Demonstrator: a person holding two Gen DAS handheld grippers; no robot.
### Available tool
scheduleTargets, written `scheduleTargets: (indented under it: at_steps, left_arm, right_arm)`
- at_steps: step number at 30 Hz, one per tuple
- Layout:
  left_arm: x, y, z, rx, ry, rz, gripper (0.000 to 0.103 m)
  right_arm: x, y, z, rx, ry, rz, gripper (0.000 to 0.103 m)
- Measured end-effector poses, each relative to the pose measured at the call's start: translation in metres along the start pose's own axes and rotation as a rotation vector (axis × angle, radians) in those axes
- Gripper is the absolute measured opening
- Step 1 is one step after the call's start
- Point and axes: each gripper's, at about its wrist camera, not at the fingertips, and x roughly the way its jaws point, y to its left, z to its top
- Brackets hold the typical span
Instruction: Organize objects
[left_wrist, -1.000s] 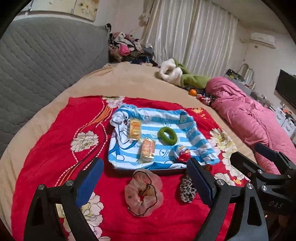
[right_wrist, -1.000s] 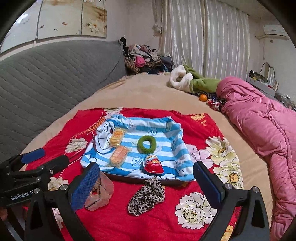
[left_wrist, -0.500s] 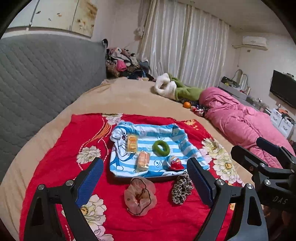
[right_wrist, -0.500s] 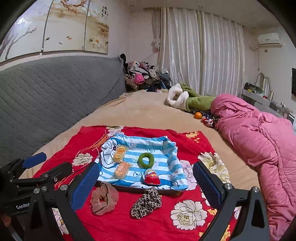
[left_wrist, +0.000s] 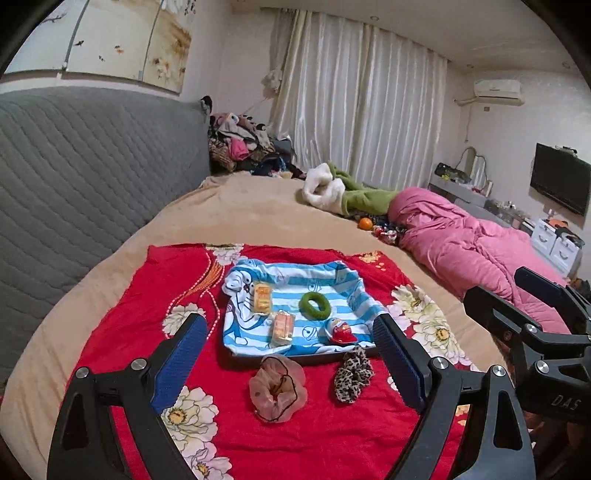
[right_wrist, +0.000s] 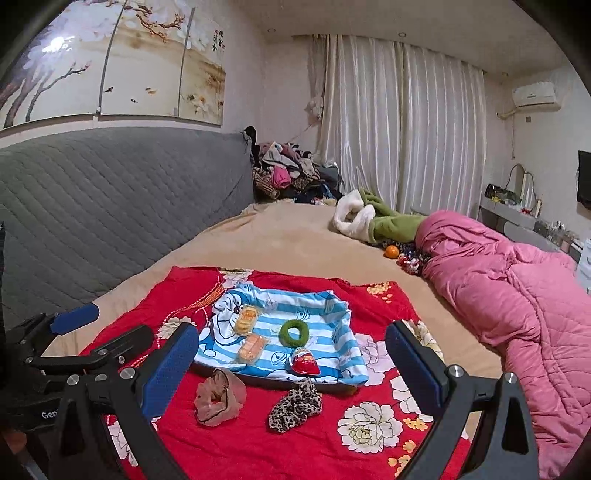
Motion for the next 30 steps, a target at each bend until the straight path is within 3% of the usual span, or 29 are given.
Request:
scheduleTargets:
  at_steps: [18,30]
  left_arm:
    - [-0.061,0.000,-0.024,0.043,-0.031,0.018,0.092]
    - [-0.055,0.005,-0.056,0.053,0.016,0.027,0.092]
  right_arm:
    - [-0.058,0.014,-0.019,-0.018,-0.033,0.006,0.102]
    - [-0.061,0.015,-0.046,-0.011,-0.005,0.008,0.102]
